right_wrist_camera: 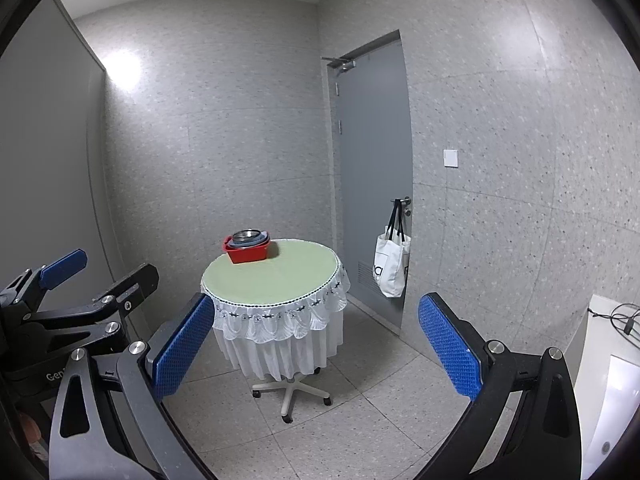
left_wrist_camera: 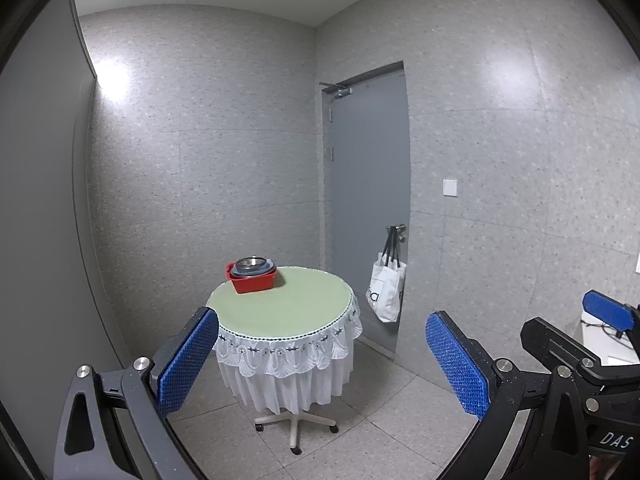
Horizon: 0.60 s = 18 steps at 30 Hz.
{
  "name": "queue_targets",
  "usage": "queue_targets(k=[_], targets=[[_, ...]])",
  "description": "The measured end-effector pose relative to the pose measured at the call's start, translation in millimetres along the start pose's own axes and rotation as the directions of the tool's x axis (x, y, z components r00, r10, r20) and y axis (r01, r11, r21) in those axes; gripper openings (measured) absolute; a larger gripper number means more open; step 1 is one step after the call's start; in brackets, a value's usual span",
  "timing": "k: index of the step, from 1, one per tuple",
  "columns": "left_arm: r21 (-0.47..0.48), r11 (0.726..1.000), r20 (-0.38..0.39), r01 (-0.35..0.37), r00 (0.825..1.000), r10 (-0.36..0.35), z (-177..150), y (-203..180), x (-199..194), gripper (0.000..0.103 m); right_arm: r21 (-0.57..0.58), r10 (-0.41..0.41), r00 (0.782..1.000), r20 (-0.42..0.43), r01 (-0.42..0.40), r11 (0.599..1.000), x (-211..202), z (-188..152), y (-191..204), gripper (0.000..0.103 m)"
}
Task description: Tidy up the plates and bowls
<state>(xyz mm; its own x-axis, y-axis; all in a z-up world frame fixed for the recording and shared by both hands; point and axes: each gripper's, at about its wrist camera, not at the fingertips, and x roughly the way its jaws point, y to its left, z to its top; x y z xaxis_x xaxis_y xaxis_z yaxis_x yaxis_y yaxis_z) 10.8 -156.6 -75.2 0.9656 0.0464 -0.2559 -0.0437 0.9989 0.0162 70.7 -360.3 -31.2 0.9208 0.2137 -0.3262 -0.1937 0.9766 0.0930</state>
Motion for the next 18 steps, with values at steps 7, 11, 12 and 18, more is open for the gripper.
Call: queue_targets(k=[7,11,12,18], targets=[[0.002,1.000,0.006,0.003,1.000,-0.003,-3.9,0.7,11.3,0.102,0.006,-0.006,1.000,0.001,0.006,1.000,0.7,-0.8,1.2,0.103],[0.002,1.000,0.010,0.004,1.000,-0.004,-6.8,2.1,15.3,0.102,0.009,-0.007,1.000,0.002,0.007,1.000,0.1,-1.2,0.1,0.103],[0.002,1.000,0.010,0.004,1.000,-0.004,-7.2,2.5,16.1,0.102,0.010,-0.007,1.000,0.001,0.007,1.000,0.3,-1.1,0.4,0.103],[0.000,1.000,0.016,0.004,1.000,-0.004,-12.7,3.8,17.8,0.102,0.010,-0.007,1.000,0.001,0.007,1.000,0.3,-0.6,-0.4,0.103]])
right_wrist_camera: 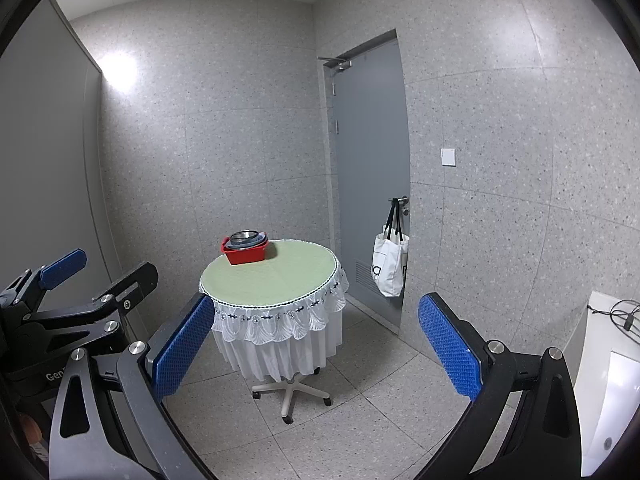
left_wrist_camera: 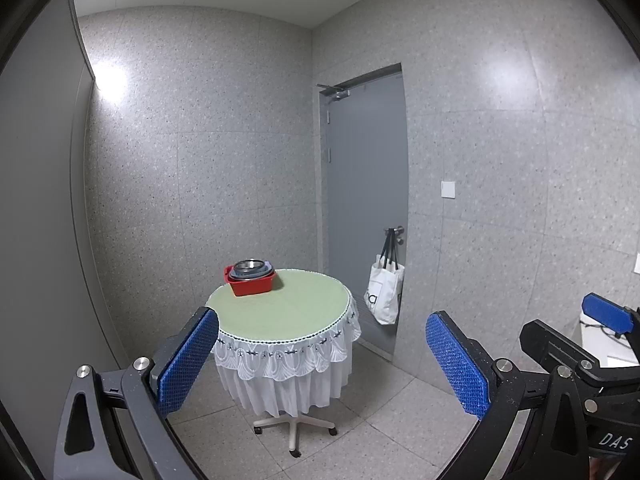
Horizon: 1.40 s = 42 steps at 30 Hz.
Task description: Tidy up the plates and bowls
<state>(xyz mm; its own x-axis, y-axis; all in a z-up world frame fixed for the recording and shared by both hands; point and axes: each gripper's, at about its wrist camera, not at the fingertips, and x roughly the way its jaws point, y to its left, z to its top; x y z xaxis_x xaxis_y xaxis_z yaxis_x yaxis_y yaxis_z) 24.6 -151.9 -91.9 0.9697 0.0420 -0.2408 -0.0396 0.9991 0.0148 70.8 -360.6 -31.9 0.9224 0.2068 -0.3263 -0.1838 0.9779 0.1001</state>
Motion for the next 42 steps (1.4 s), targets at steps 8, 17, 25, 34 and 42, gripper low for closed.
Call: queue_targets(k=[8,17,25,34,42], targets=[[-0.003,1.000,0.005,0.001,1.000,-0.001,-2.6,1.9,0.0,0.102,0.005,0.000,1.000,-0.002,0.000,1.000,-1.0,-0.3,-0.3,0.103],[-0.004,1.000,0.006,0.001,1.000,-0.001,-2.4,0.0,-0.9,0.102,0.003,-0.003,1.000,0.000,0.003,1.000,-2.6,-0.9,1.1,0.103],[-0.002,1.000,0.008,0.000,1.000,0.000,-2.6,1.1,-3.0,0.102,0.003,-0.004,1.000,0.000,0.004,1.000,-2.6,-0.9,1.1,0.103],[0.000,1.000,0.015,-0.002,1.000,0.002,-3.4,0.6,-8.9,0.102,0.004,-0.002,1.000,0.004,0.002,1.000,-5.1,-1.3,2.1,0.103],[0.001,1.000,0.019,-0.003,1.000,0.003,-3.7,-0.8,-11.6,0.102,0.005,-0.003,1.000,0.008,0.003,1.000,-9.0,-2.3,4.5,0.103]])
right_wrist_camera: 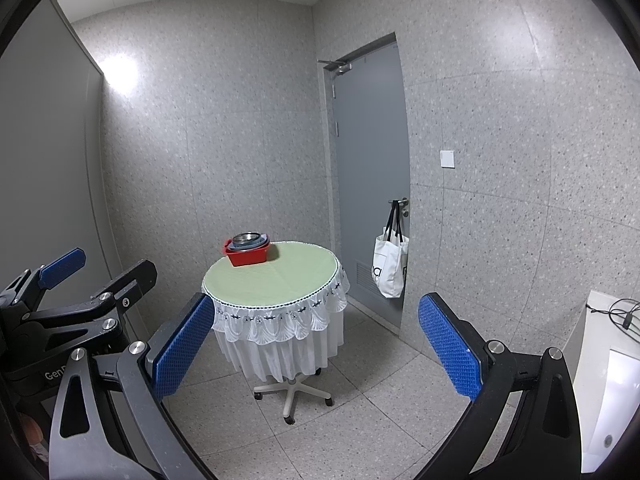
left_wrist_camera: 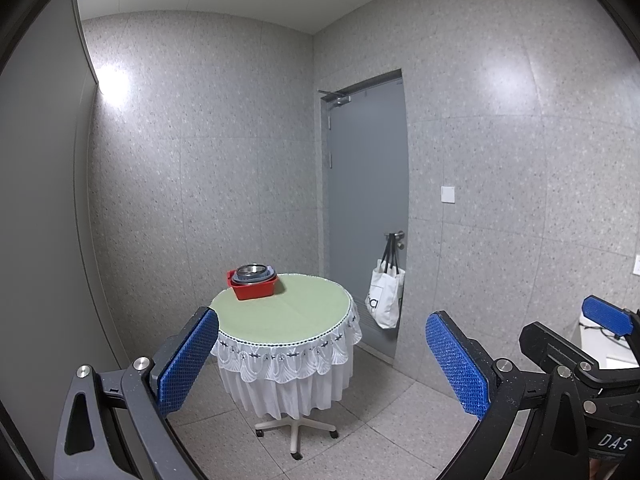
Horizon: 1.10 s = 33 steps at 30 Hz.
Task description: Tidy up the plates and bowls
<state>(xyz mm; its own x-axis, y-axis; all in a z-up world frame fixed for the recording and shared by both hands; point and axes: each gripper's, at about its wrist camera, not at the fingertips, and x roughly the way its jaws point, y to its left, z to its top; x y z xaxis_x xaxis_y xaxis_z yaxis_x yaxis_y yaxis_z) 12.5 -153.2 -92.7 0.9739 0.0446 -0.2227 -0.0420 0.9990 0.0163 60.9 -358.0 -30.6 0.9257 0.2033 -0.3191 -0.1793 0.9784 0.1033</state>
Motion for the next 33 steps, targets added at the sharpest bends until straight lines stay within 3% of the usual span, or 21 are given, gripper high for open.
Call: queue_targets(k=[18,33], targets=[[0.008,1.000,0.008,-0.018,1.000,0.018,-4.7,-3.1,-3.3,0.103,0.009,0.008,1.000,0.007,-0.008,1.000,-5.2,0.3,2.2,0.103],[0.025,0.998,-0.005,-0.055,0.998,0.055,-5.8,-31.7,15.0,0.102,0.030,0.041,0.999,-0.009,-0.041,0.999,11.6,-3.4,-12.3,0.103]])
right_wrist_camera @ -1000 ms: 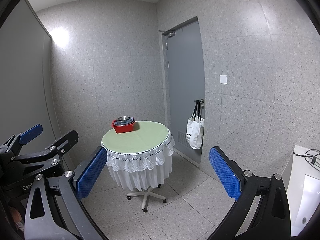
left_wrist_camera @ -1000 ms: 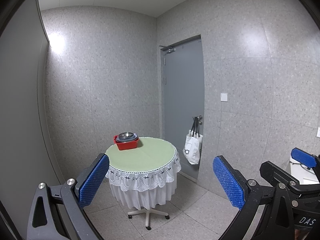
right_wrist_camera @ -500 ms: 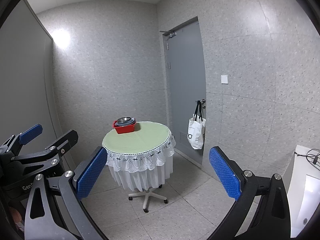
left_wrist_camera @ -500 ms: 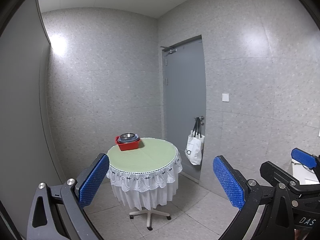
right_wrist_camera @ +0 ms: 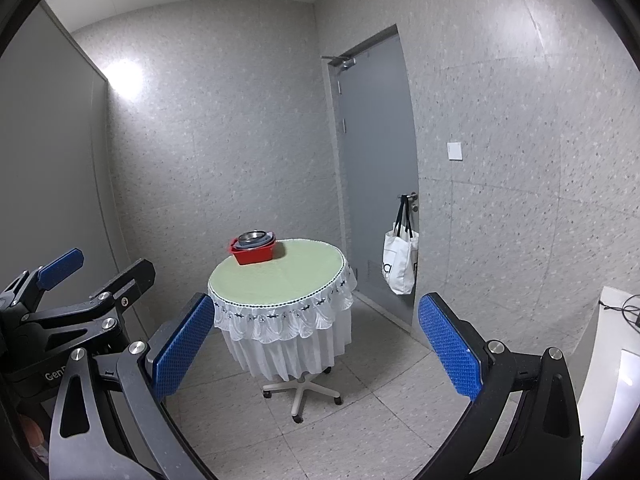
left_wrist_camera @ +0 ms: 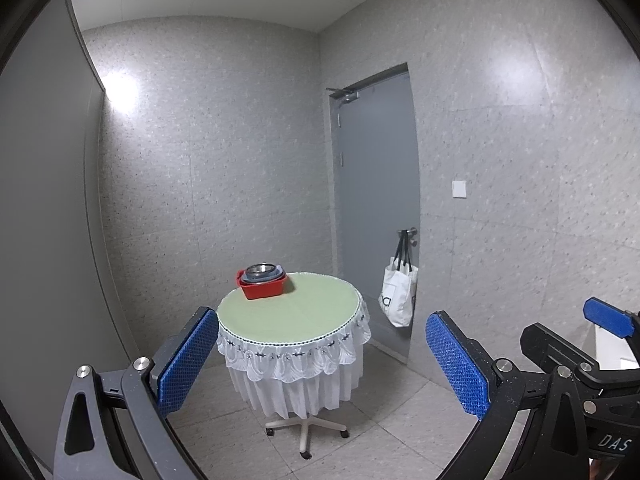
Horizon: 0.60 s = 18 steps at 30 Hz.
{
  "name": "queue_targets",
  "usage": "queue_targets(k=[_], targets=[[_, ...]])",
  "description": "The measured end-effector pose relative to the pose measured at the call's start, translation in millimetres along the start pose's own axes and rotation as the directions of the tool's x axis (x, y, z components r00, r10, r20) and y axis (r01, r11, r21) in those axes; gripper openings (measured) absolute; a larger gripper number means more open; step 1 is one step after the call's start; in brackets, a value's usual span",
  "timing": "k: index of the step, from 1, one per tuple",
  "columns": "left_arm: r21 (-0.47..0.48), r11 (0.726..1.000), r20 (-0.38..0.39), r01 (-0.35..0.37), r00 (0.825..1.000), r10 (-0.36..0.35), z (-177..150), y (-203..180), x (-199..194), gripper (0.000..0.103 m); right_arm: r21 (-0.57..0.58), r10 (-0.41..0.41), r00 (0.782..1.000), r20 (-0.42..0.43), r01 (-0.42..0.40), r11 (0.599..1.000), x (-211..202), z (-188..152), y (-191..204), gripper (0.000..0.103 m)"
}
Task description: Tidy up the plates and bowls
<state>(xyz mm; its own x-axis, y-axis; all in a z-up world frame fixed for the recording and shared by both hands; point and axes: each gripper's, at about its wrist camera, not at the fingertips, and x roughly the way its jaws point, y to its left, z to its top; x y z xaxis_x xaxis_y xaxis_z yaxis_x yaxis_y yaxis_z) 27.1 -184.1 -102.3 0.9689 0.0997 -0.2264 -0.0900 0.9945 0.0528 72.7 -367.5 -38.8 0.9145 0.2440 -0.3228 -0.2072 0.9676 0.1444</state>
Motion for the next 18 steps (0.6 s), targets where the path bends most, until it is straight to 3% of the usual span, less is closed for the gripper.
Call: queue_targets(k=[18], targets=[[0.018,0.999,-0.015,-0.030,0.999,0.031,4.2,-39.3,51.8,0.102,0.028,0.011,1.000,-0.014,-0.011,1.000,32.3,-1.3,-22.9,0.103]])
